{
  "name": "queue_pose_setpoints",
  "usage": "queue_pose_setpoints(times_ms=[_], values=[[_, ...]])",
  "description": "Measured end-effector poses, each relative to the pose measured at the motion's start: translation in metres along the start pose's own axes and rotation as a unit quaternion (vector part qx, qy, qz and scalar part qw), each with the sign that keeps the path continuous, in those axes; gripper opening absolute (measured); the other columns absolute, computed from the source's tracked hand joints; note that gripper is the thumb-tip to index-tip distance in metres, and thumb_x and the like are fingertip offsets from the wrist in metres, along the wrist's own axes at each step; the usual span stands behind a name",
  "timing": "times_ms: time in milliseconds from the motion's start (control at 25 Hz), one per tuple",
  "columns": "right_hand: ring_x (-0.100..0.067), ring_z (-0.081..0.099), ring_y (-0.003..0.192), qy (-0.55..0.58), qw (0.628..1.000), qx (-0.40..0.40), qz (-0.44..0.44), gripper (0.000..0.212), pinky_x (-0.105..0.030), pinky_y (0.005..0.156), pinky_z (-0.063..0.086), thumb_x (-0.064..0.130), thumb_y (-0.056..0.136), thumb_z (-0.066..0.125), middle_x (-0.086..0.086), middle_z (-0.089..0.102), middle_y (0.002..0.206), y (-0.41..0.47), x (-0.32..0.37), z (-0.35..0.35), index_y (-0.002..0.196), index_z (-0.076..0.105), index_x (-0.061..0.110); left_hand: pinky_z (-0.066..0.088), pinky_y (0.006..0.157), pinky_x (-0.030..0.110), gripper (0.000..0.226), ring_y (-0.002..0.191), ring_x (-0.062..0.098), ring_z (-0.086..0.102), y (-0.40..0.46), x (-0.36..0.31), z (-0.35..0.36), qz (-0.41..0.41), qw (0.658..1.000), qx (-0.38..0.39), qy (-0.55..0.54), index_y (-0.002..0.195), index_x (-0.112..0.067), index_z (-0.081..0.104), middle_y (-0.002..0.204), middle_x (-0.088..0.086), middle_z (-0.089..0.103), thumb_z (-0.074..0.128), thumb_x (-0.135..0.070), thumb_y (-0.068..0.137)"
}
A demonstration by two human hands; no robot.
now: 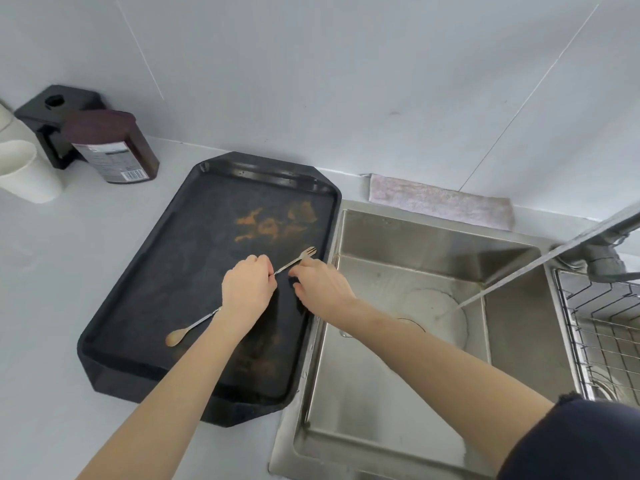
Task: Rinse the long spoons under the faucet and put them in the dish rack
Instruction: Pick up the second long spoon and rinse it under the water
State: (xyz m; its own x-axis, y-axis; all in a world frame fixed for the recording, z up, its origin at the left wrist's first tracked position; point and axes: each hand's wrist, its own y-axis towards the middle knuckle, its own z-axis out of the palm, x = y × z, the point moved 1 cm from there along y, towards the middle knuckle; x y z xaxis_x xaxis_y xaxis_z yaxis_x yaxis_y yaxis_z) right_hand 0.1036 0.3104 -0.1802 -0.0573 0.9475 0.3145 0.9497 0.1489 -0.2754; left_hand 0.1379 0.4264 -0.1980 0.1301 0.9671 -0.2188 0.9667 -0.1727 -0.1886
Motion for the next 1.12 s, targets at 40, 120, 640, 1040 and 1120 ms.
queue_pose_setpoints(times_ms=[40,120,640,1040,1120], values=[[-0.038,0.055,0.108,0.006,1.0,-0.006,0.0,0.029,-0.042,0.088,0.046,0.009,0.095,0.041,-0.016,0.056,0.122,0.003,0.0,0.002,0.116,0.059,0.004,0.049,0.081,0.037,0.019,0.098,0.029,0.06,0.001,-0.001,0.001,0.002,1.0,0.0,-0.006,0.105,-0.006,0.059,0.108,0.011,0.063,0.049,-0.017,0.092],[-0.036,0.056,0.107,0.016,1.0,-0.013,0.003,0.029,-0.041,0.089,0.045,0.01,0.095,0.04,-0.016,0.056,0.12,0.008,0.0,0.002,0.116,0.06,0.005,0.05,0.08,0.035,0.019,0.097,0.028,0.06,0.001,-0.005,0.001,0.005,0.999,0.001,-0.033,0.104,-0.006,0.059,0.107,0.011,0.063,0.052,-0.018,0.09],[-0.023,0.063,0.095,0.609,0.745,-0.112,0.25,0.017,-0.03,0.087,0.052,0.01,0.085,0.063,-0.012,0.065,0.108,-0.003,-0.009,-0.012,0.098,0.052,0.011,0.04,0.07,0.021,0.016,0.077,0.014,0.052,-0.012,-0.034,-0.021,-0.002,0.962,-0.026,-0.27,0.1,-0.005,0.061,0.087,0.0,0.057,0.057,-0.015,0.088],[-0.008,0.056,0.068,0.708,0.655,-0.159,0.211,0.027,-0.015,0.065,0.045,0.003,0.087,0.059,-0.002,0.058,0.077,-0.05,-0.047,-0.045,0.113,0.056,0.003,0.046,0.066,0.02,0.02,0.071,0.011,0.055,-0.032,-0.087,-0.039,0.037,0.93,0.03,-0.365,0.102,-0.009,0.066,0.083,-0.003,0.063,0.053,-0.019,0.091],[-0.008,0.056,0.068,0.706,0.653,-0.173,0.215,0.029,-0.015,0.063,0.044,0.004,0.086,0.06,-0.004,0.058,0.082,-0.064,-0.061,-0.049,0.115,0.057,0.002,0.048,0.055,0.012,0.018,0.062,0.007,0.054,-0.038,-0.103,-0.036,0.05,0.913,0.06,-0.399,0.101,-0.009,0.066,0.075,-0.006,0.063,0.053,-0.017,0.092]])
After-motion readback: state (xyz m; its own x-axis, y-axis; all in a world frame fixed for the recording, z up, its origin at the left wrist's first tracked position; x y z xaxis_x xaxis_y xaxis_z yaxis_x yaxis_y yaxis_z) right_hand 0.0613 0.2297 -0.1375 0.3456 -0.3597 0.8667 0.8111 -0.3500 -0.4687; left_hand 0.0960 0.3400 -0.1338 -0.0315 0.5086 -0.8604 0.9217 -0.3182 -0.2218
